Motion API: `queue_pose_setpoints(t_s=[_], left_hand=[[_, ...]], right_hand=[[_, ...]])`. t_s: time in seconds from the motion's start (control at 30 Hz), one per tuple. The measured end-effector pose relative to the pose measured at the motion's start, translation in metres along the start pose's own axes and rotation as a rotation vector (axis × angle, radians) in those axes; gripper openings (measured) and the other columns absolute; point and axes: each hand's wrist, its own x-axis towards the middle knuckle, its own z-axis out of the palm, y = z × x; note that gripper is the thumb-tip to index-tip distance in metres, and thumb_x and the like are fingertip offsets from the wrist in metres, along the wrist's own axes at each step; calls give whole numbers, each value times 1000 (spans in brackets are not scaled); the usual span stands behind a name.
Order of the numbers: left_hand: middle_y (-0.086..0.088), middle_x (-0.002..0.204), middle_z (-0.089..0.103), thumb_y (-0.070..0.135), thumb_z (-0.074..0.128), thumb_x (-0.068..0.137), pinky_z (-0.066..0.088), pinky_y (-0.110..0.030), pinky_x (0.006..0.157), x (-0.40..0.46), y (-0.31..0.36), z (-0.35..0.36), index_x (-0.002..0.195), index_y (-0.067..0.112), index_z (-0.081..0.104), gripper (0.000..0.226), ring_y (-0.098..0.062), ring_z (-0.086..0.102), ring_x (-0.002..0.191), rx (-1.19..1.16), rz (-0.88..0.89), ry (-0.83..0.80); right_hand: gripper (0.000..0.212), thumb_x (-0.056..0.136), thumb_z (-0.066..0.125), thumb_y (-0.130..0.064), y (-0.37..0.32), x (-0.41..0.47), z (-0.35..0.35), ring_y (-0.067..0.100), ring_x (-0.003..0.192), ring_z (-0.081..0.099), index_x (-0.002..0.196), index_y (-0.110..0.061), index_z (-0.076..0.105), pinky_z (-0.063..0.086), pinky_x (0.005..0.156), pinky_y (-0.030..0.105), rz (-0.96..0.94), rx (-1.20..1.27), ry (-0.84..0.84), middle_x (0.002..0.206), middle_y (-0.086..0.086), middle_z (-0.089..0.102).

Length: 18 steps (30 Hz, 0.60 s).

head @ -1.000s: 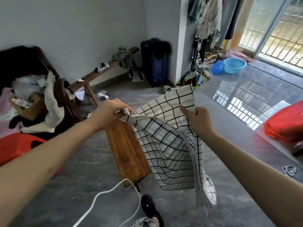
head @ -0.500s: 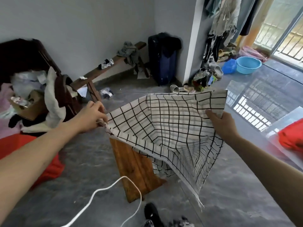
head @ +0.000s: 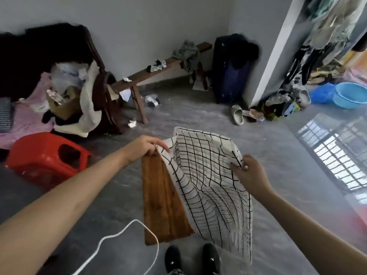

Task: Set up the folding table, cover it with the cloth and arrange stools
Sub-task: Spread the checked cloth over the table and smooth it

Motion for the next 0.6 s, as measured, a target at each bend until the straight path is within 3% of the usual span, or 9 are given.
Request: queue_pose_setpoints(t_s=[0.07, 0.13, 0.17, 0.23, 0.3, 0.37, 0.43, 0.5, 0.6], left_hand=[[-26, 97, 67, 27, 37, 83, 51, -33, 84, 1, 11, 16, 92, 15, 78, 44, -31, 60, 86, -128, -89, -7], [-5, 80, 72, 41, 32, 98, 46, -32, 81, 10, 15, 32, 86, 14, 79, 56, -17, 61, 75, -198, -152, 40], [7, 75, 71, 42, 42, 98, 46, -29, 80, 15, 18, 40, 85, 18, 79, 46, -9, 61, 72, -159, -155, 104], [22, 82, 66, 26, 64, 91, 42, -17, 70, 19, 24, 54, 91, 25, 76, 13, 7, 56, 73, 16, -141, 177], [18, 96, 63, 2, 62, 85, 41, -11, 59, 22, 27, 60, 94, 28, 69, 28, 7, 55, 79, 91, -152, 198], [8, 107, 61, -7, 53, 82, 43, -14, 59, 24, 28, 62, 97, 25, 62, 37, -4, 56, 93, 84, -167, 254], [3, 110, 59, -6, 50, 81, 38, -15, 63, 24, 35, 61, 99, 21, 58, 34, -12, 53, 104, 115, -199, 314], [2, 113, 56, -3, 50, 81, 36, -19, 66, 25, 35, 60, 103, 20, 55, 32, -15, 51, 107, 142, -222, 345], [1, 117, 53, -4, 47, 81, 37, -23, 69, 22, 38, 56, 109, 17, 54, 35, -15, 49, 103, 215, -219, 328]], right_hand=[[19, 86, 73, -20, -3, -2, 6, 9, 69, 55, 74, -25, 58, 36, 54, 13, -58, 11, -82, 85, -10, 53], [20, 83, 74, -18, -5, -6, 15, 4, 71, 54, 77, -29, 59, 38, 58, 12, -127, 16, -157, 87, -13, 53], [15, 82, 74, -17, -4, -7, 19, 4, 74, 55, 80, -26, 62, 41, 62, 17, -154, 23, -189, 88, -13, 54], [15, 80, 73, -16, 1, -10, 27, 8, 79, 56, 91, -17, 64, 49, 68, 31, -203, 6, -252, 90, -11, 56], [22, 79, 71, -18, 5, -11, 31, 11, 84, 57, 98, -17, 61, 51, 75, 36, -255, 4, -313, 93, -6, 58], [26, 79, 71, -27, 4, -12, 29, 7, 85, 56, 101, -22, 58, 49, 74, 31, -297, 3, -393, 94, -7, 58], [39, 76, 74, -46, 5, -15, 26, 2, 88, 56, 106, -29, 57, 47, 73, 22, -327, 3, -482, 97, -13, 57], [51, 75, 72, -61, 6, -15, 22, 0, 94, 59, 114, -33, 56, 49, 77, 22, -292, 83, -513, 105, -16, 60], [44, 80, 68, -57, 7, -9, 15, -3, 86, 61, 114, -35, 49, 49, 69, 19, -232, 195, -381, 105, -16, 62]])
